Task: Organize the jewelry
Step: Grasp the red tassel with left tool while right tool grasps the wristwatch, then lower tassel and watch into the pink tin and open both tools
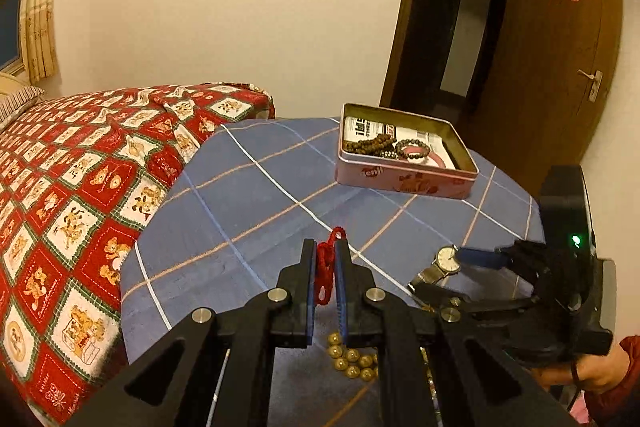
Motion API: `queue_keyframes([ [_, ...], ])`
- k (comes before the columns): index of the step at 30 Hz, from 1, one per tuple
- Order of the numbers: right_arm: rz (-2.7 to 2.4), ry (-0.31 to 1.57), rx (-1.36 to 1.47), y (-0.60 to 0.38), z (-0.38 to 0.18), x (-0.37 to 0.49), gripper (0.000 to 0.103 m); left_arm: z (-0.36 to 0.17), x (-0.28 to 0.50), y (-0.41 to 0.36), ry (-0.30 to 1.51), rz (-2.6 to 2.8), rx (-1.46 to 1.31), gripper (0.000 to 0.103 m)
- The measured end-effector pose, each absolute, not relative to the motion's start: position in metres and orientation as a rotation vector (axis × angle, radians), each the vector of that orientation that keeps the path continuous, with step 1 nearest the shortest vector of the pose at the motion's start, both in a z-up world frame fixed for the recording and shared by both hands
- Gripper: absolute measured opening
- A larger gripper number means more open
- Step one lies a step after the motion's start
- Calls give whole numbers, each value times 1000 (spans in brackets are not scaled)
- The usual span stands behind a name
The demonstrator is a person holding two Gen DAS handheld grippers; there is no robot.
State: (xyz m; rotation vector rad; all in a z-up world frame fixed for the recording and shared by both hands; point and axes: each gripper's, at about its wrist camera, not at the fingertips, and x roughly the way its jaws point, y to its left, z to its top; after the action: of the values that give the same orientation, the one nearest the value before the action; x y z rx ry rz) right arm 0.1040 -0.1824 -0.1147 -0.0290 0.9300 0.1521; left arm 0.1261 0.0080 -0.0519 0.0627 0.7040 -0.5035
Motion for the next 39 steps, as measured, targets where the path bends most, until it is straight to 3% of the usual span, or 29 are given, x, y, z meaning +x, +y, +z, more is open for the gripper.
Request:
queue_keyframes([
  [9, 151, 934, -124, -180, -120, 127, 73, -58, 134, 10, 725, -486, 59, 8],
  [11, 158, 942, -104, -183, -122, 131, 65, -60, 136, 10, 731, -486, 58, 8],
  [12, 169, 955, -80, -185, -124, 133, 46, -61, 137, 10, 735, -485, 59, 8],
  [13, 166, 961, -71, -186, -125, 134, 34, -62, 138, 9, 740, -484, 59, 8],
  [15, 148, 951, -78, -187, -123, 135, 30, -64, 140, 8, 747, -486, 57, 8],
  [39, 97, 834, 17, -208, -77, 136, 26, -48, 148, -20, 700, -542, 70, 8],
])
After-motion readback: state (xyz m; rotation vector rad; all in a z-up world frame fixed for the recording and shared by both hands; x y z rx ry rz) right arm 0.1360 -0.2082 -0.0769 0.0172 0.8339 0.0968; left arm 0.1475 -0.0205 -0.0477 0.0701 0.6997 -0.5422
